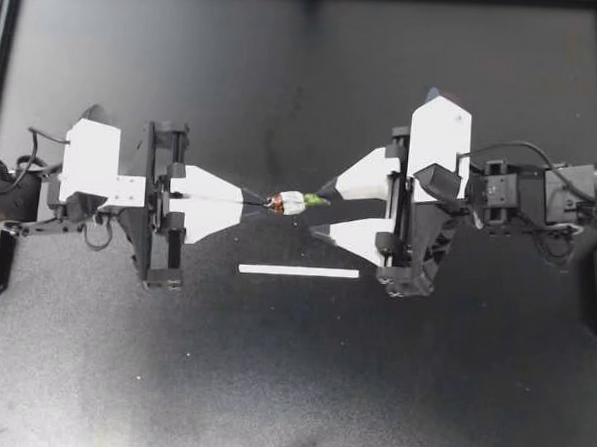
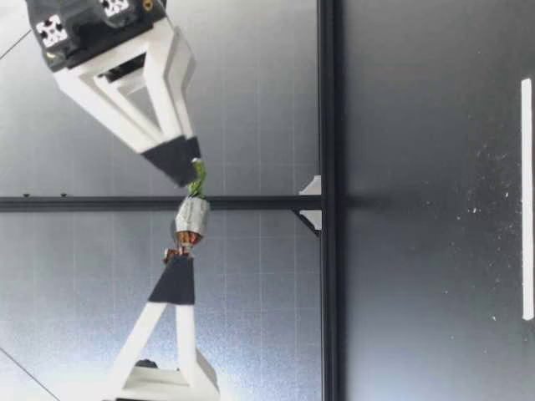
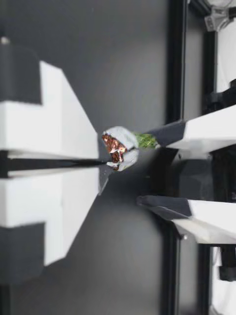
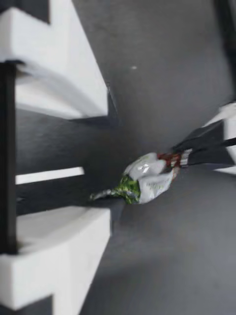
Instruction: Pick up the candy and unwrap it.
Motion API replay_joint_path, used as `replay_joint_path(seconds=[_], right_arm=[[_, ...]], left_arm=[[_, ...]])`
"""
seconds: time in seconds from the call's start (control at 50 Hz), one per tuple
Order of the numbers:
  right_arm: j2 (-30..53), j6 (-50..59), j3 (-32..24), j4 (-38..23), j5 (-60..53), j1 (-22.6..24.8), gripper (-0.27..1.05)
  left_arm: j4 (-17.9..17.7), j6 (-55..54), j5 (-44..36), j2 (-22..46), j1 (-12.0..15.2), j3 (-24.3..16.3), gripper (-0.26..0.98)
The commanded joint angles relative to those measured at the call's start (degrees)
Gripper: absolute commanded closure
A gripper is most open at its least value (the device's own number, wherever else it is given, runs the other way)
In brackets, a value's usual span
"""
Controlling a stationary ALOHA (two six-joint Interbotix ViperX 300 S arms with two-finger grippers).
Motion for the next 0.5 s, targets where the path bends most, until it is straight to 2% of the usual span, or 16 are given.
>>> replay_joint_path(seconds=[0.0,0.2,0.36,0.48], right_arm=[[-1.1,-0.1,-0.2,0.1,-4.0,-0.2,0.21],[-0.8,-0.1,0.4,0.0,-9.1,-0.5,0.21],[1.1,0.4,0.3,0.1,-11.7,-0.4,0.21],[2.6,2.4,0.2,0.1,-13.7,-0.4,0.21]], left_arm=[[0.7,1.2,-0.4,-0.7,-0.1,0.0,0.88],[0.6,3.6,-0.3,-1.4,-0.2,0.4,0.88],[2.6,5.1,-0.8,-1.5,-0.1,0.4,0.88],[2.7,6.7,-0.8,-1.5,-0.1,0.0,0.88]])
